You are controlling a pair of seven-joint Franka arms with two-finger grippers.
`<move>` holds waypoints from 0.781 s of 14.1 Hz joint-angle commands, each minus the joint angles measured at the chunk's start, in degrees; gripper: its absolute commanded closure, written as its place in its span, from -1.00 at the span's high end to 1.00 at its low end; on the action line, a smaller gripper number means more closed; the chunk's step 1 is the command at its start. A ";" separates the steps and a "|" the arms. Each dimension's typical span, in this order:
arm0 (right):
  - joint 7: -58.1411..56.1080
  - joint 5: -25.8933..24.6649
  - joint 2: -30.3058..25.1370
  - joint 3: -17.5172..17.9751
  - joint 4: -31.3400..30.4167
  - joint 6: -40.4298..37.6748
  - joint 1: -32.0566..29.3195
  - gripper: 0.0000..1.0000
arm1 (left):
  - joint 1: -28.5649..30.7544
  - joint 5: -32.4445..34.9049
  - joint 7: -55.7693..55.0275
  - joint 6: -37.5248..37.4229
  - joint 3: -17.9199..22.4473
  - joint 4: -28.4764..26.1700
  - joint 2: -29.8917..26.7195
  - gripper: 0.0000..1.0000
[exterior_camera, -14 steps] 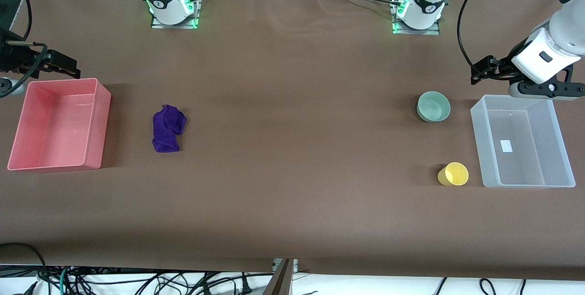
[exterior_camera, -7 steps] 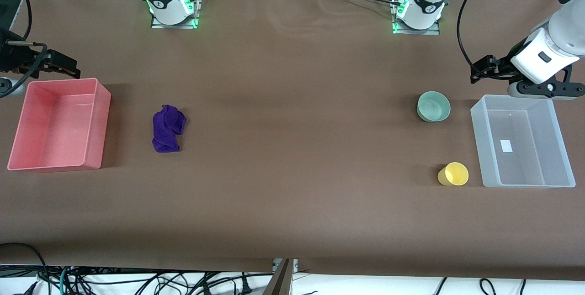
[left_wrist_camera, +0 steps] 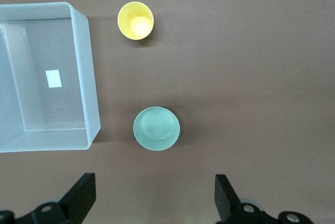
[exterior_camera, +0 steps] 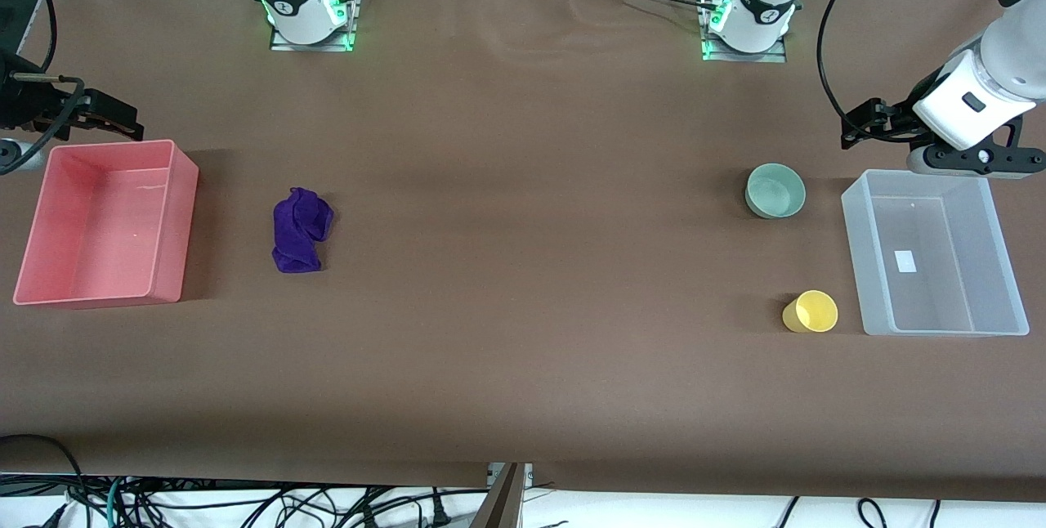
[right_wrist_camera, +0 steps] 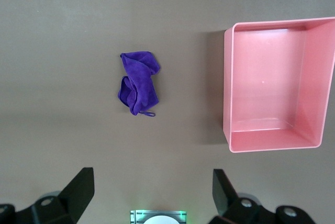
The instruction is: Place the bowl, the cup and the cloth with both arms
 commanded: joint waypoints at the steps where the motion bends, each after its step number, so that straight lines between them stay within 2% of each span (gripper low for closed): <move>1: 0.83 -0.09 0.45 -0.08 -0.49 0.18 -0.03 1.00 | 0.24 -0.87 0.65 -1.56 0.17 0.68 0.40 1.00; 3: 1.18 0.08 2.72 -0.08 -0.67 0.26 -0.04 1.00 | 0.15 -0.87 7.90 -8.91 0.09 1.20 2.59 1.00; 6: 1.27 0.52 8.17 0.18 -0.67 0.70 0.32 1.00 | 0.24 -0.70 13.90 -10.62 -0.27 -0.46 3.83 1.00; 9: 1.18 0.87 13.98 0.45 -1.98 3.06 0.67 1.00 | 1.46 1.85 30.65 -5.38 -0.18 -0.99 8.73 1.00; 11: 1.00 2.18 13.82 0.45 -8.37 9.45 0.40 1.00 | 2.87 1.85 45.23 0.34 -0.09 -1.17 14.26 1.00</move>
